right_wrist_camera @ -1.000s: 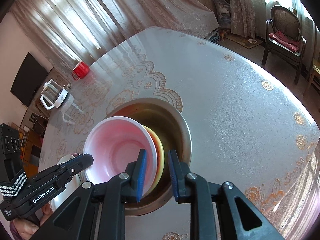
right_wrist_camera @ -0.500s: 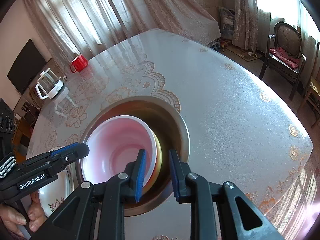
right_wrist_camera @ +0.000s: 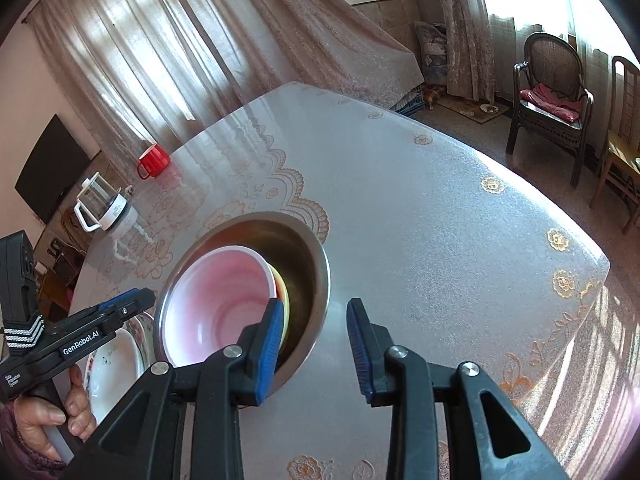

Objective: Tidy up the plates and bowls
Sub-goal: 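Grasp the steel bowl rim with the right gripper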

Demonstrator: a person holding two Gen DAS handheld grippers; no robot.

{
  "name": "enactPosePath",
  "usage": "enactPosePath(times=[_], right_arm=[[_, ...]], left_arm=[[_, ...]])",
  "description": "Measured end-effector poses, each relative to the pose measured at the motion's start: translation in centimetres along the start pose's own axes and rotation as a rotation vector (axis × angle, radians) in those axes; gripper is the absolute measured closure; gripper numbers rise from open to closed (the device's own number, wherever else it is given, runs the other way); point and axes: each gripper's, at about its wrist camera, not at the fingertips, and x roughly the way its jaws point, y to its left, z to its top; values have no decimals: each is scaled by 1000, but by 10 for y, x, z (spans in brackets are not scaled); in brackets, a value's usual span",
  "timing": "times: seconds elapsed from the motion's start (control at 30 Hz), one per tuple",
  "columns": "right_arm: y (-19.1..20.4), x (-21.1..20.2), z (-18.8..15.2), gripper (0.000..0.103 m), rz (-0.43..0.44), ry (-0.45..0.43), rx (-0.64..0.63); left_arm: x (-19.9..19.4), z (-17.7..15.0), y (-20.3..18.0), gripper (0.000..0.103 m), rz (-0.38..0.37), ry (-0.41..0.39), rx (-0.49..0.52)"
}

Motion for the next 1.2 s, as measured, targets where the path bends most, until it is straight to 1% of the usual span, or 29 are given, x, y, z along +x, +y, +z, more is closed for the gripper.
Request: enactPosePath(times=[0.1,0.17,0.27,0.33,0.4,0.47,0.57,0.63,0.83,0.93,0.97,1.0,1.03,1.1,1.17,1.2], right_arm=[[-2,5,-3,71,21,17,10],[0,9,-4,73,17,25,6],[3,13,-5,83,-15,30,-11],[4,13,-5,87,-11,24,-18],[7,14,-5,88,-24,19,-37],[7,16,-4,88,-23,28,-38],[5,19,-3,88,-3,47,-23],[4,22,-3,84,-4,66,-21],[4,31,-1,83,-8,88,-4],[5,38,1,83,-13,116,2],[6,40,3,84,-17,121,-1],[7,41,3,88,-24,122,-1],[9,42,4,88,-41,122,-7],[12,44,3,88,-61,119,-19],[11,43,2,89,-60,118,-18],[10,43,2,89,-62,117,-19]], left_arm=[[8,-1,-2,79,-20,30,14],[12,-2,-4,81,-36,44,13],[16,-2,-7,83,-49,54,22],[19,-1,-8,84,-42,54,28],[24,1,-6,85,-53,69,10],[26,3,-5,85,-60,75,-4],[31,3,-6,85,-51,81,0],[36,3,-6,85,-53,99,-4],[42,3,-3,87,-72,106,-29],[42,4,-2,88,-82,105,-33],[42,4,-3,88,-77,101,-27],[40,3,-4,88,-74,95,-21],[39,2,-5,88,-74,90,-18],[34,-1,-4,88,-94,80,-24],[29,-4,-3,88,-122,81,-40],[28,-5,-3,88,-123,80,-39]])
